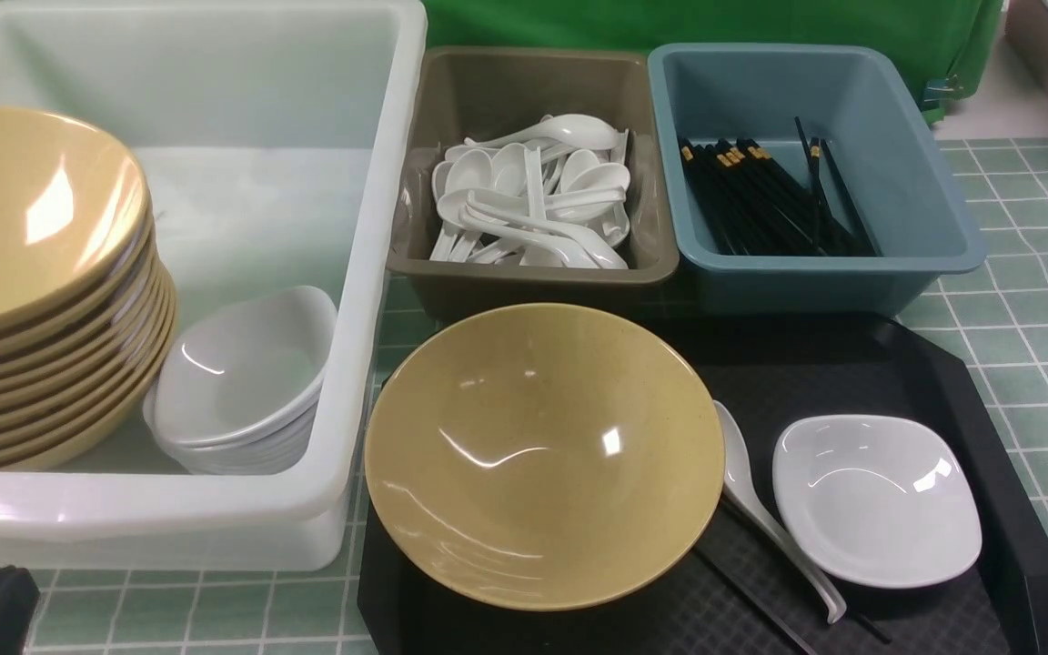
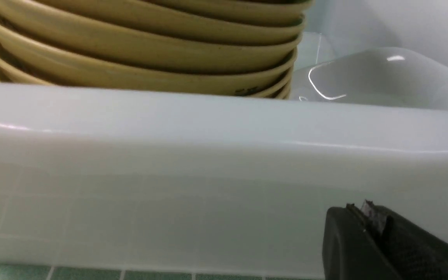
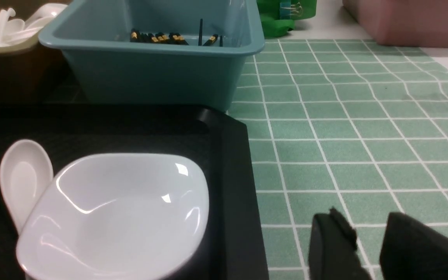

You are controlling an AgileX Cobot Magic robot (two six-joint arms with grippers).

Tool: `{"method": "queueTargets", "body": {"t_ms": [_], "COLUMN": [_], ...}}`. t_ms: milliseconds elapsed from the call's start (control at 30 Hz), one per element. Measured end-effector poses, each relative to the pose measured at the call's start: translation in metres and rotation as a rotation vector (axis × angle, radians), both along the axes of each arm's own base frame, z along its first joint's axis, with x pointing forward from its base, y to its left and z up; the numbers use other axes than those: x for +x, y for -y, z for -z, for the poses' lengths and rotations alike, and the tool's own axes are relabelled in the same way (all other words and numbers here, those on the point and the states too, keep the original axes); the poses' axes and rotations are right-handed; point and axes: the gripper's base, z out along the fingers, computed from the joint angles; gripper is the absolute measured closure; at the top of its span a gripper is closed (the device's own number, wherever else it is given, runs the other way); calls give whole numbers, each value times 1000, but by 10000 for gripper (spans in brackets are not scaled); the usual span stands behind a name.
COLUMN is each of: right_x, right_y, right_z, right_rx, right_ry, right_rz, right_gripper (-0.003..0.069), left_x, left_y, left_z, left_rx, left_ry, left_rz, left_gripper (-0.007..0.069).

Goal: On blue table put chopsticks spoon bowls plates into blue grey white boxes.
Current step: 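Grasp the large bowl on the tray by its rim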

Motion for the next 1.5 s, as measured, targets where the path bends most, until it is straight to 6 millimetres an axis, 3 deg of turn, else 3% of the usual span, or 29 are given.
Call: {"method": "queueTargets", "body": {"t_ms": [167,333,500,633,900,967,1067,1167,1267,1300,1333,1433,1500], "right_x": [2,-2,-10,-13,-16,-17,-25,-36,-41,-41,-38,-18,-7], "right_y": [0,-1,-1,-2,-2,-2,-2,-3,-3,-3,-3,-2,-1], "right_z": [-13,-46,-65,-70,-74,-76,-93,-120,-141,-159,-164,-178,-175], "right_rx": [-7,-25,-35,-21,178,198,157,76,44,30,26,17,15], "right_ry": [148,506,740,801,861,889,980,1052,1068,1031,977,757,666], "right_rz": [-2,-7,-11,-15,-59,-68,-70,-54,-44,-36,-31,-16,-12], "right_gripper": [422,422,422,422,422,422,422,422,422,422,422,422,422], "left_x": [2,-7,-19,-27,-47,-49,-63,-76,-74,-60,-48,-5,9], "left_y": [0,0,1,2,5,5,5,5,5,4,3,0,0], "left_z": [-19,-57,-77,-85,-100,-105,-149,-190,-212,-219,-220,-208,-203], "left_rx": [11,34,48,27,-130,-137,-170,-145,-102,-80,-76,-68,-70], "left_ry": [216,643,904,1031,1281,1293,1324,1239,1100,960,873,609,529], "left_rz": [-2,1,2,12,124,133,154,133,97,65,49,11,1], "left_gripper": [623,623,623,623,623,623,623,623,623,623,623,623,623]}}
